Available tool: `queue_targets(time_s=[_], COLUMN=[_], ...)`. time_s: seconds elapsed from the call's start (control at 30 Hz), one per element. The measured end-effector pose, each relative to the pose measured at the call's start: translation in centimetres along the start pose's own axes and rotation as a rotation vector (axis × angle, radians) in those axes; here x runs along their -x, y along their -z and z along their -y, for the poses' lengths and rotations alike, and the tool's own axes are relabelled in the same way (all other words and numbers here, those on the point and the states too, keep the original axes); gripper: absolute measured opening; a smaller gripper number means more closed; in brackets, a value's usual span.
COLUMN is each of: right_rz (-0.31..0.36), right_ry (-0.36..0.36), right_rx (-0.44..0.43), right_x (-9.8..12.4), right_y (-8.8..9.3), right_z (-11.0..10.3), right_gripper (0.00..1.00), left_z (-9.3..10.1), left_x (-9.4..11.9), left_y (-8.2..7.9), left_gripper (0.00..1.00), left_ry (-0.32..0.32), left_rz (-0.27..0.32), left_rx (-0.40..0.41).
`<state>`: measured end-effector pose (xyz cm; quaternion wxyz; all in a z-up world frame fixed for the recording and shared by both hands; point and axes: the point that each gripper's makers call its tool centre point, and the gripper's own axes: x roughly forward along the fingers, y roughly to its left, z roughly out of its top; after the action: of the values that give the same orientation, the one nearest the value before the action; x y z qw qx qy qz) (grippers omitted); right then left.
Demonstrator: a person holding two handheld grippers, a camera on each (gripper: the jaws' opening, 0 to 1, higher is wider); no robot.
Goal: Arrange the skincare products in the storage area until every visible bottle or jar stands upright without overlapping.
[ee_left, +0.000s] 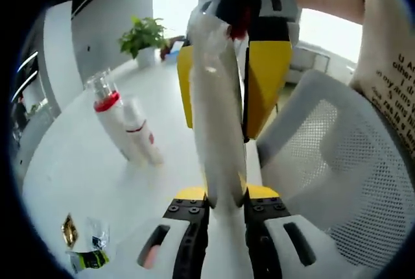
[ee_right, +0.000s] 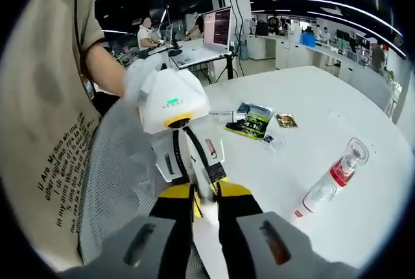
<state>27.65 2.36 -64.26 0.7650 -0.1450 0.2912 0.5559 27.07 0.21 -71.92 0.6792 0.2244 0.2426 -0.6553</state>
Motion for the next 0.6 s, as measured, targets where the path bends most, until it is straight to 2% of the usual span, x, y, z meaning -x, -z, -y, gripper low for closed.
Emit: queue_targets(time_s=[0.27,0.33,0.6], right_rz=[0.006,0.015,0.105], right_ry=[0.062,0.080,0.200], right_rx=[-0.051,-0.061,-0.131], right_x=[0.2,0.4,1.4], right_y=[0.9,0.9,0.4], right_z=[0.5,0.9,2.9], right_gripper=[0.16,0.20,0.35], left_z=[-0.2,-0.3,-0.9], left_x=[-0.1,-0.2,-0.5], left_y=[-0.1,-0.2,-0.4], left_gripper=[0.17,0.17,0.17], left_ry=[0.007,0.007,0.014], left_rz=[-0.005,-0.004,0.000], left_rx=[-0.023,-0.024,-0.030])
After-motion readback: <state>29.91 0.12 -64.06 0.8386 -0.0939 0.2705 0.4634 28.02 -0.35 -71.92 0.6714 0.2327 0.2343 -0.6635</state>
